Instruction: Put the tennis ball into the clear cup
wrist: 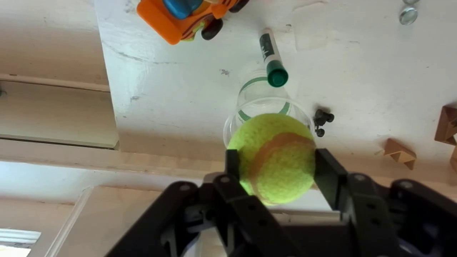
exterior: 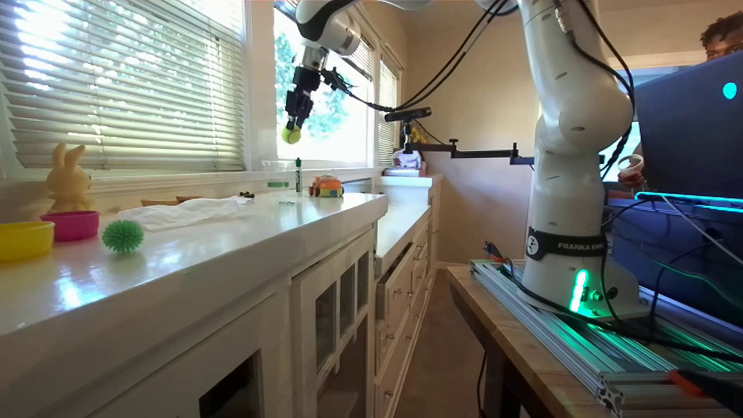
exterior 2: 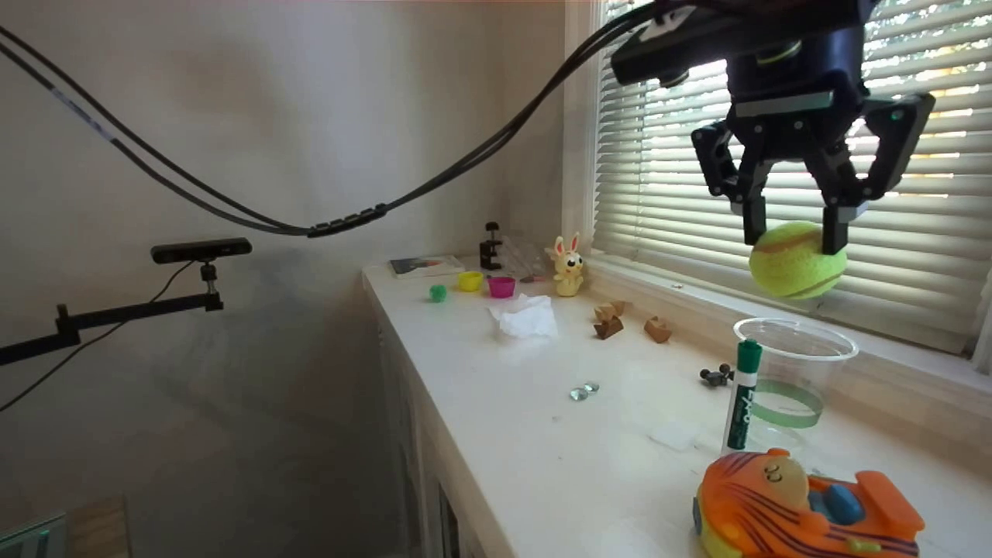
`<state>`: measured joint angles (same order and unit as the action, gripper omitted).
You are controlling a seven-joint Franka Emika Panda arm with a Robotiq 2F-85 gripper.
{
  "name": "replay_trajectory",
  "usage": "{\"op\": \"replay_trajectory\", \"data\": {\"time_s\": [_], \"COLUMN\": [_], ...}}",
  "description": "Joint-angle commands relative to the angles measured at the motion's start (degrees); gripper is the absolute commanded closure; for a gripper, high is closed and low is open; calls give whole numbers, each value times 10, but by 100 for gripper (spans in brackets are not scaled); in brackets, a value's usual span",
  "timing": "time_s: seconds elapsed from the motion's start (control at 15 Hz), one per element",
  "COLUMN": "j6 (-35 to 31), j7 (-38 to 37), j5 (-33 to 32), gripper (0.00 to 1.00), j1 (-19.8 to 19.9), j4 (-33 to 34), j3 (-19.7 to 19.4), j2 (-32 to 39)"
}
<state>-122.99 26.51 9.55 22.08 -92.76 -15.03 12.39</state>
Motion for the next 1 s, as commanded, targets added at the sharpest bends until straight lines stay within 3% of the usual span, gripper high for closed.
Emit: {"op": "replay_trajectory", "data": {"time_s": [0.0, 0.93], "j6": [-26, -78], "j7": [-5, 5], "j5": [26, 67], "gripper": [69, 69], "j1": [11, 22], "j4": [6, 16], "j3": [5, 31], "j2": [14, 53]}}
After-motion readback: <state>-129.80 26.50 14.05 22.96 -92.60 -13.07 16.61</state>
